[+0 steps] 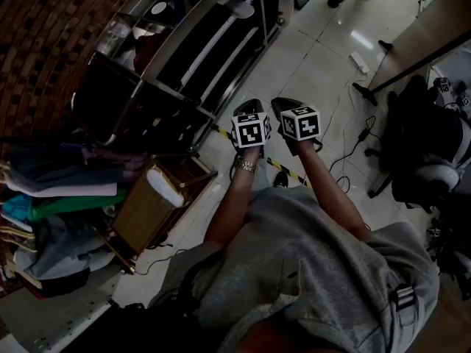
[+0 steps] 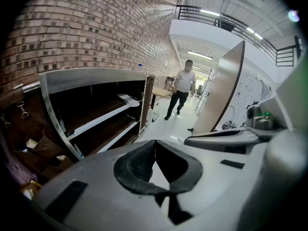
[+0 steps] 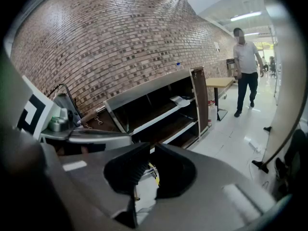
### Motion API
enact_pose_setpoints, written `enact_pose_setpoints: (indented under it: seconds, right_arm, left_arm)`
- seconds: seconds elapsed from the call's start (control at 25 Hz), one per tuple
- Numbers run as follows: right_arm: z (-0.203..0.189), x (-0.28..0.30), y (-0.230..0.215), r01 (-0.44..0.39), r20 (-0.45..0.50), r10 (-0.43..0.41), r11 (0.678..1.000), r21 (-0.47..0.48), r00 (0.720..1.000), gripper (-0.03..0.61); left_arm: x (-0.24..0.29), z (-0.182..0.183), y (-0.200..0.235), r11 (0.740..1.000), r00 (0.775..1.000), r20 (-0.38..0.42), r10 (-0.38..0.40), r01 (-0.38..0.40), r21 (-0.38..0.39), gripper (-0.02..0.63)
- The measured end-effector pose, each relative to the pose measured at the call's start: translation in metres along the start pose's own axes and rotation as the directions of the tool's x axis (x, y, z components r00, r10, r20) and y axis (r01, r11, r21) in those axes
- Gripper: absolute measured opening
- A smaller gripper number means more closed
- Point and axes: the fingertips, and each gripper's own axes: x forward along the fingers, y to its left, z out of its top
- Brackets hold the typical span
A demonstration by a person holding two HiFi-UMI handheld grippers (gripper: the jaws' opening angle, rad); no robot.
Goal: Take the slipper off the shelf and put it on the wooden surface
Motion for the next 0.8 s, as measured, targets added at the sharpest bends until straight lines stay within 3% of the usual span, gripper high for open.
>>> enact_pose_setpoints:
  seconds: [0.2,0.4,0.52,0.6,0.8]
  right_arm:
    - [0.054,0.078,-0.019,-0.001,-0.018,0.001,1.0,0.007,1.0,0.021]
    - [0.144,0.147,-0.043,0.013,0.002,-0.013,1.0,0.024,1.0,0.018]
    - [0.191,0.173,-0.051,0.013,0.052,-0.016,0.998,0.059,0.999,0.018]
    - [0.211,0.191,-0.06,0.032,0.061,-0.035,0.998,0.061,0.998,0.018]
    - [0.219,0.23,-0.087,0.036,0.024,-0.04,0.992,0.124,0.999,0.017]
  left_arm:
    - [0.071,0.056,0.049,0.999,0.999,-0.003,-0.032,0.032,0.003,0.003]
    - [0.13,0.154,0.094,0.998,0.997,0.041,-0.063,0.062,0.02,0.003]
    - [0.157,0.194,0.113,0.996,0.995,0.052,-0.083,0.081,0.042,0.003]
    - [0.174,0.208,0.125,0.995,0.995,0.037,-0.089,0.087,0.038,0.003]
    - [0.207,0.211,0.135,0.993,0.993,-0.026,-0.114,0.114,0.022,0.003]
